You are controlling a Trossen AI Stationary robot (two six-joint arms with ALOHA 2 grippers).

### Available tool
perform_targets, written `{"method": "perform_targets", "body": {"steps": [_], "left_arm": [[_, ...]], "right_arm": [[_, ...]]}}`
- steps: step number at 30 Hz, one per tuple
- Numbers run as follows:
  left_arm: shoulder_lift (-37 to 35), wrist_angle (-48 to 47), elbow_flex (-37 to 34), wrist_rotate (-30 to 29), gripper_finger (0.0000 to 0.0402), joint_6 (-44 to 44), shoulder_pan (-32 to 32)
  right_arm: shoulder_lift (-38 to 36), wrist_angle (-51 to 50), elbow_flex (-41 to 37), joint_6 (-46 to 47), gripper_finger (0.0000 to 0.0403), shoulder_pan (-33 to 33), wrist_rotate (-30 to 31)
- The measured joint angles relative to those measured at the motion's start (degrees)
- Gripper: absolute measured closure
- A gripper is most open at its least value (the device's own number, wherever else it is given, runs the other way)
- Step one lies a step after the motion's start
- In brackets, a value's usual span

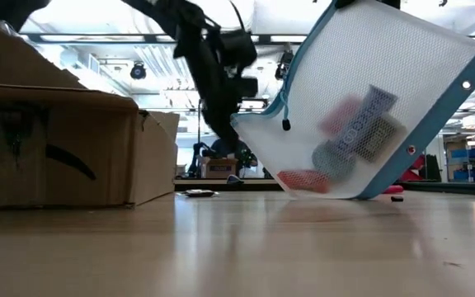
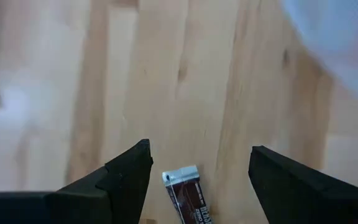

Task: Unpack boxes
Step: Put the brown chocolate bar into the blue transparent zip bag

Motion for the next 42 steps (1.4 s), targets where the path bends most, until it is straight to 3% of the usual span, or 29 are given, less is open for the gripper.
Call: {"method": "perform_targets", "body": {"steps": [17,21,30,36,42], "left_arm": [[10.1,-5.8,-0.2,0.7,0.0149,-4.1,0.7],[10.0,-5.8,-0.2,0.2,0.0195,-4.4,0.8],[9.5,-6.8,-0.3,1.0,0.0386,-4.8,1.0],[8.0,-7.1,-0.4,1.3,0.0400,-4.8,1.0],[1.8,-8.1,-0.5,2.1,0.0402,-5.9,1.0]], "right_arm": [[0.0,0.0,0.0,0.1,0.0403,0.1,-0.8],[0.0,0.0,0.0,0.0,0.0403,0.1,-1.0],[0.0,0.0,0.0,-0.1,0.0403,0.1,-0.9],[0.0,0.0,0.0,-0.2,0.0403,0.1,-0.9],[0.0,0.0,0.0,-0.2,0.0403,0.1,-0.9]]}}
